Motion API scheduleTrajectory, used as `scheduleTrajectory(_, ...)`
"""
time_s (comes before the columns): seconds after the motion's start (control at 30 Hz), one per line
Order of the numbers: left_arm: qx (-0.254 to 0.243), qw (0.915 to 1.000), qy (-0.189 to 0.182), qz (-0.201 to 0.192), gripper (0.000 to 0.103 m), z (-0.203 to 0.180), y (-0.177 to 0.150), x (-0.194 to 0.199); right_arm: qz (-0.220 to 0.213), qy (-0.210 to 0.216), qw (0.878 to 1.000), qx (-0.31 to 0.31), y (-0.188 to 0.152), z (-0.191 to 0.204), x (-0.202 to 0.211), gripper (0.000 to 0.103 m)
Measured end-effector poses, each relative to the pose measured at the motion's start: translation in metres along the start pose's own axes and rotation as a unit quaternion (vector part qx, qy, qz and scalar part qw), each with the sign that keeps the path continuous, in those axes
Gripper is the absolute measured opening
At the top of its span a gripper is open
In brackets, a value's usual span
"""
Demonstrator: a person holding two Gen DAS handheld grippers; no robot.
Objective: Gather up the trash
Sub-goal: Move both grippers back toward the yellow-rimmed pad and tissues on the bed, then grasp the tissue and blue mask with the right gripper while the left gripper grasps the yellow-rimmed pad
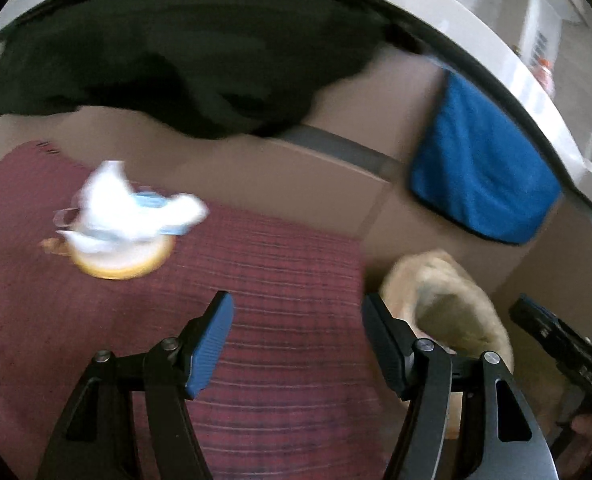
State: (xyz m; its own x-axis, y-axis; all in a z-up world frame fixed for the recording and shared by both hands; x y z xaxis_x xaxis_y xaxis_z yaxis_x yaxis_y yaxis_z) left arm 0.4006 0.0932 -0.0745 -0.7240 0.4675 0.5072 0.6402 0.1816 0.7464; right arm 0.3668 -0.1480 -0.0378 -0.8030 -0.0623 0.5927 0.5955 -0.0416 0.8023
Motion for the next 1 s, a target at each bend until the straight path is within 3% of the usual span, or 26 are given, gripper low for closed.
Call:
scheduleTrajectory(0.17, 0.036, 0.9983, 0.031, -0.033, 0.067, 0.063, 0.021, 0.035, 0.009, 0.011, 0.999, 0.036, -0.001, 0.049, -0.011, 0.058)
scheduleTrajectory(0.43, 0.056, 0.9928, 0.078, -0.072, 0.067, 0.157, 0.049, 0.097, 0.048, 0.111, 0.988, 0.100, 0.009, 0.173, -0.047, 0.057)
scheduleTrajectory(0.57, 0.072, 0.9905, 0.087, -0.079, 0.067, 0.193, 0.053, 0.114, 0.088, 0.130, 0.984, 0.084, 0.016, 0.229, -0.093, 0.057)
scheduleTrajectory(0.67, 0.077, 0.9903, 0.088, -0.074, 0.067, 0.211, 0.053, 0.116, 0.124, 0.134, 0.982, 0.049, 0.017, 0.255, -0.133, 0.057)
scheduleTrajectory(0.9, 0.086, 0.9905, 0.090, -0.058, 0.067, 0.239, 0.052, 0.108, 0.148, 0.099, 0.984, -0.010, 0.022, 0.273, -0.199, 0.057)
scheduleTrajectory(1.0, 0.090, 0.9914, 0.078, -0.054, 0.067, 0.241, 0.056, 0.102, 0.161, 0.126, 0.979, -0.013, 0.016, 0.282, -0.198, 0.057)
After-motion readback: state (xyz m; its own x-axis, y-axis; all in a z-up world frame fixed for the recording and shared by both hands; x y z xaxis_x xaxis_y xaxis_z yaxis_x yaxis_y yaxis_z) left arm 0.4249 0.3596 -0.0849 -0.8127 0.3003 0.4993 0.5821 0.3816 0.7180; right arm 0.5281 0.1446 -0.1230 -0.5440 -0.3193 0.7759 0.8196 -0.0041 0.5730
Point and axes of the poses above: each gripper's, at about its wrist camera, not at the fingertips, and x roughly against the way its jaws point, z to its left, y to its top, the point moved 9 cm from there along -x, roughly the way its jaws point, and after that the axes turned 11 degrees about -y, right-handed, at the moved point
